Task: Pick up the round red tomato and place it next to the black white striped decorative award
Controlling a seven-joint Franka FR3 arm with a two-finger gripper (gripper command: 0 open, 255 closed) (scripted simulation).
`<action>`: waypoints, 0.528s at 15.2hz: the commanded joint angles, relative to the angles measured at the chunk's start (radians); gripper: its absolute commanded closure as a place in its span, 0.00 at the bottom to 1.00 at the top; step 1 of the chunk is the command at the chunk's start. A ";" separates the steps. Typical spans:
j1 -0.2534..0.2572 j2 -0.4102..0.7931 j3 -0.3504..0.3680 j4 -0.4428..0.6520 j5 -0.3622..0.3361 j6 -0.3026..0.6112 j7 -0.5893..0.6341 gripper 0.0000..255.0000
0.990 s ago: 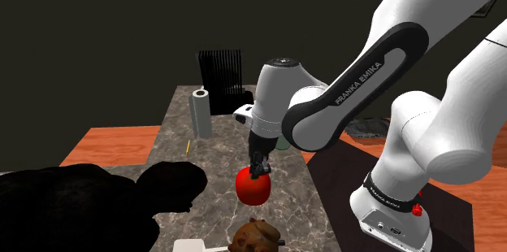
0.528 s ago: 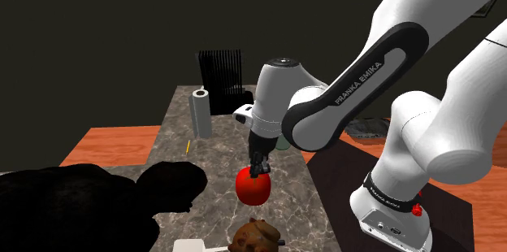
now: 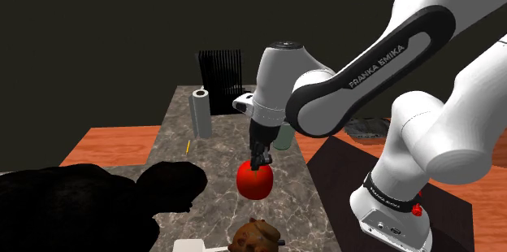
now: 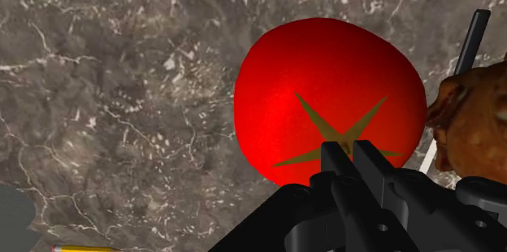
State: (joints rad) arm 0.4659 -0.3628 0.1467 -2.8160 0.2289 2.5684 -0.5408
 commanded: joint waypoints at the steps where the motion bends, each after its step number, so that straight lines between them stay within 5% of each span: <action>1: -0.003 -0.029 -0.001 0.012 -0.006 -0.042 0.005 1.00; 8: -0.010 -0.113 -0.005 0.055 -0.023 -0.168 0.020 1.00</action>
State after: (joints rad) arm 0.4575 -0.4607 0.1432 -2.7685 0.2091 2.4234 -0.5219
